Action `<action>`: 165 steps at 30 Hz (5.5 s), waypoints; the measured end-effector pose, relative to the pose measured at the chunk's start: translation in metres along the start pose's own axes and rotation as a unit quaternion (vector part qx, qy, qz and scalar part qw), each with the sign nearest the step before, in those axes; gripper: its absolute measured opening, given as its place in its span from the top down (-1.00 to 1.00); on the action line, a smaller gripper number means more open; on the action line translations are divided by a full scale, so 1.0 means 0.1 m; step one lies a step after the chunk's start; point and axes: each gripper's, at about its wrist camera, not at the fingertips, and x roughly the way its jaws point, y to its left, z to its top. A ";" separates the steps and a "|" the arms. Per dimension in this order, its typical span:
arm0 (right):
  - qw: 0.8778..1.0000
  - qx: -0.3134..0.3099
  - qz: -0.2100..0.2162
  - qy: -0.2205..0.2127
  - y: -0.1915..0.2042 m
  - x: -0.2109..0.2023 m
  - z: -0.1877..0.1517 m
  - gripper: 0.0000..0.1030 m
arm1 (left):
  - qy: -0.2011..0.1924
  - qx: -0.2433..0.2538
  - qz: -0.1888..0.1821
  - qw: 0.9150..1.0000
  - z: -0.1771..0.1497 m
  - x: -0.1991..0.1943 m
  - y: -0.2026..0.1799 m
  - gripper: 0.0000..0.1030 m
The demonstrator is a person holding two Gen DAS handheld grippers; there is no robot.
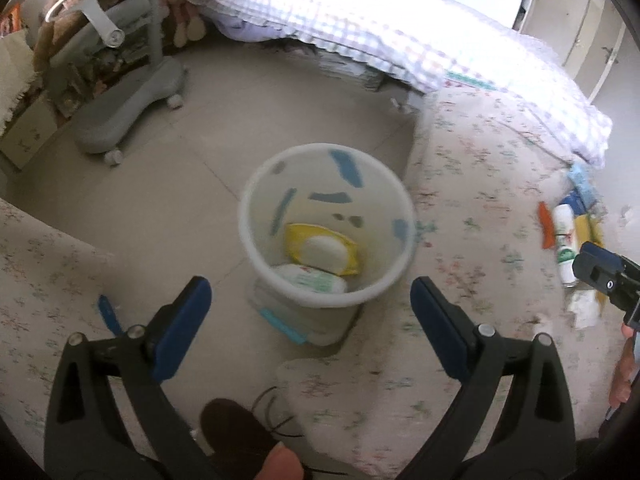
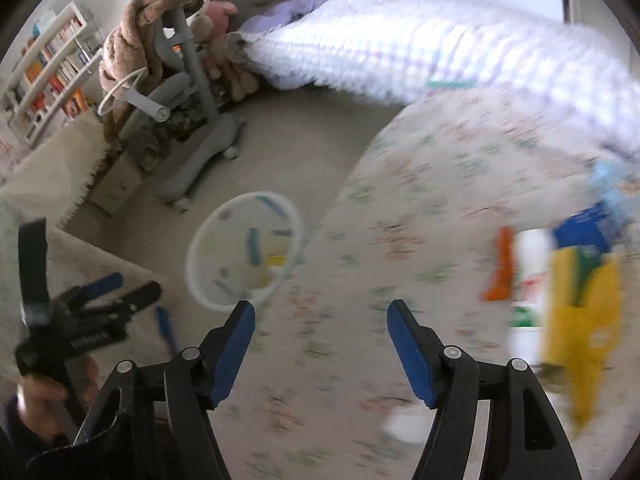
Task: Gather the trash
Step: 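Move the right tool over the wastebasket and release the white bottle, then grasp the white tissue with the left tool while the right tool grasps the yellow bag, then lift the tissue with the left tool while the right tool regrips the yellow bag, then drop the tissue and yellow bag into the wastebasket with both tools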
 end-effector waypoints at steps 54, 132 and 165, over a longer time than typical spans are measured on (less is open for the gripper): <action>0.964 0.265 0.004 0.012 -2.10 -0.71 -0.73 -0.25 | 0.101 0.167 -0.131 0.972 -0.44 0.22 -2.03 -0.84; 0.986 0.164 0.024 -0.029 -1.17 -0.87 -0.28 0.67 | -0.002 0.050 -0.124 0.991 0.11 0.00 -0.87 0.57; 0.990 0.088 0.103 0.046 0.44 0.98 0.40 0.66 | -0.025 0.014 0.058 0.998 0.15 0.17 0.37 -0.90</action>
